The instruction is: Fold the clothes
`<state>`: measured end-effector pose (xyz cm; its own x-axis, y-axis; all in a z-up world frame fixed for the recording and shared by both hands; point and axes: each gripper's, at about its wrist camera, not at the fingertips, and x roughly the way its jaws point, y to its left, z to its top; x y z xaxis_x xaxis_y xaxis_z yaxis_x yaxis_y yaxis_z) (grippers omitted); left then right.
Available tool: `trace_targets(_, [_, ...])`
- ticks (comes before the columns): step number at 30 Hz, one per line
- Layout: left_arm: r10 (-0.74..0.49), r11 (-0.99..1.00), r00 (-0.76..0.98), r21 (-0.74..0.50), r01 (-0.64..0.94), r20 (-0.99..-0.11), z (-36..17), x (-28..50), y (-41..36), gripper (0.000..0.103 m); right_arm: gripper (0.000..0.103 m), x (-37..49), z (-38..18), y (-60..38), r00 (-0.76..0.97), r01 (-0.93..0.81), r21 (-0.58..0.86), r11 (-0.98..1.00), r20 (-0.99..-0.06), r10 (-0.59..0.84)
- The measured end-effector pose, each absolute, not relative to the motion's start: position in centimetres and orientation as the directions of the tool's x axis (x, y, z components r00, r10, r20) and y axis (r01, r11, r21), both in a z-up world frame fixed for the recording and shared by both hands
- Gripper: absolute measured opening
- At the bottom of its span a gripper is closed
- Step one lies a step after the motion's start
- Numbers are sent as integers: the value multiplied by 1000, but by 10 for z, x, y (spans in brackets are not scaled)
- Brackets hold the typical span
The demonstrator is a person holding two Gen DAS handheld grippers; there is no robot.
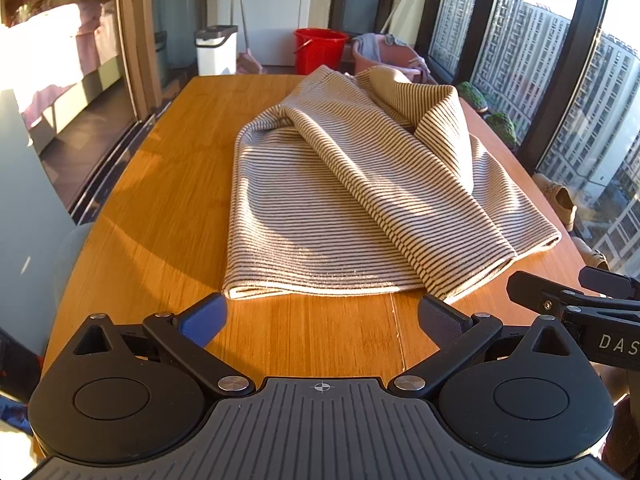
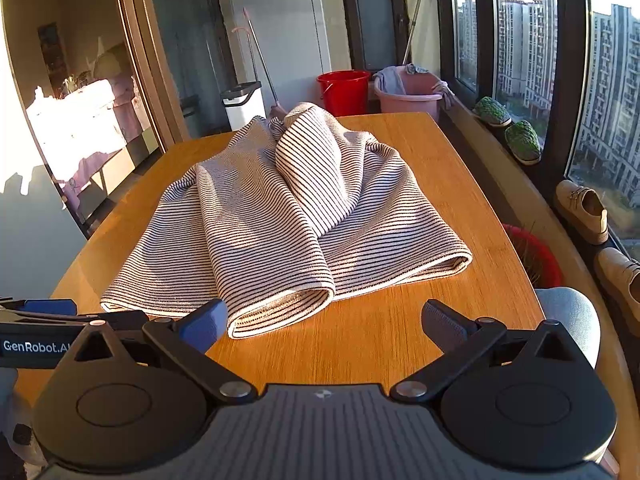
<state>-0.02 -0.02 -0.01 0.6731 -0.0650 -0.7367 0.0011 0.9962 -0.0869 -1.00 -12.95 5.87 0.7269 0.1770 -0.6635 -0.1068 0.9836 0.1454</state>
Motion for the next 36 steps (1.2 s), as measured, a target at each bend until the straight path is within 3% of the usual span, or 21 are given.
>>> trace_targets(16, [-63,996,609,-89,-12,-791,-7,-6,3,103,103,-11,45,-133,703,-119,157,980,-684,195])
trace_targets(36, [-62,996,620,-92,-17,-782,-3,-9,4,103,103,-13,52,-130,701,-110,137,984,-691,174])
